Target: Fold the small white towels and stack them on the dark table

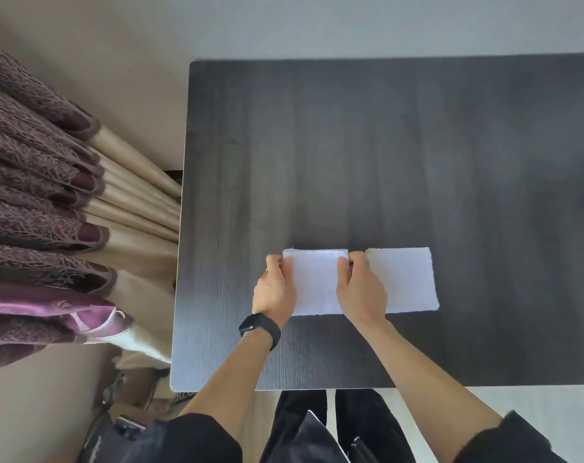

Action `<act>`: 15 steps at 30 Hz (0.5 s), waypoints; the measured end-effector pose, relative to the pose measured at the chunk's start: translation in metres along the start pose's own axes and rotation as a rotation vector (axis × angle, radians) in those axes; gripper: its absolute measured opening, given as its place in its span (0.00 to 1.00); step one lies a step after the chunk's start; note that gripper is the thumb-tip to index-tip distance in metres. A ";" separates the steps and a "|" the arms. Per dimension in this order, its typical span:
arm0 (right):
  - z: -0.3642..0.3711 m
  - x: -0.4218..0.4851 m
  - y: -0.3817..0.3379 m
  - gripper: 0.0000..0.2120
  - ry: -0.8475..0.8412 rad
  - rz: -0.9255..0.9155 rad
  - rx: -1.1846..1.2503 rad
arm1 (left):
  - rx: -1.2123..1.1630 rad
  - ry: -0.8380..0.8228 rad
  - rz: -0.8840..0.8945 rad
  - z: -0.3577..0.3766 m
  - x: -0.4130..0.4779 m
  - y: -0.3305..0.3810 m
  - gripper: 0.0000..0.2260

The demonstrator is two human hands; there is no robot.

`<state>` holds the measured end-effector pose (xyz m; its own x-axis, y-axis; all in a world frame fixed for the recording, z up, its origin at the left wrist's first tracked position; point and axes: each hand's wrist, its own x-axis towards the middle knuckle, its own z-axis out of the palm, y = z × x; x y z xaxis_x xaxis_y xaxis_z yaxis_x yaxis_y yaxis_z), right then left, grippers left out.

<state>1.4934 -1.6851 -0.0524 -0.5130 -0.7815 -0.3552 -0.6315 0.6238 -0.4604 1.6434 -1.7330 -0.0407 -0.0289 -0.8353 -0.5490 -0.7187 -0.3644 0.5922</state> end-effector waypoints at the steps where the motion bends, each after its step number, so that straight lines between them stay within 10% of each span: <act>1: -0.001 0.000 -0.001 0.11 0.009 0.002 -0.018 | 0.034 0.012 -0.006 0.000 0.000 0.001 0.09; 10: -0.018 -0.006 -0.007 0.12 0.013 0.006 -0.090 | 0.216 0.169 0.024 -0.005 -0.004 -0.007 0.13; 15: -0.013 -0.030 0.007 0.11 0.139 -0.157 -0.023 | 0.427 0.299 0.535 0.002 -0.006 -0.028 0.25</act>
<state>1.4963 -1.6572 -0.0343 -0.4812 -0.8611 -0.1640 -0.7224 0.4955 -0.4823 1.6621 -1.7170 -0.0556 -0.3036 -0.9523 -0.0301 -0.8686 0.2636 0.4195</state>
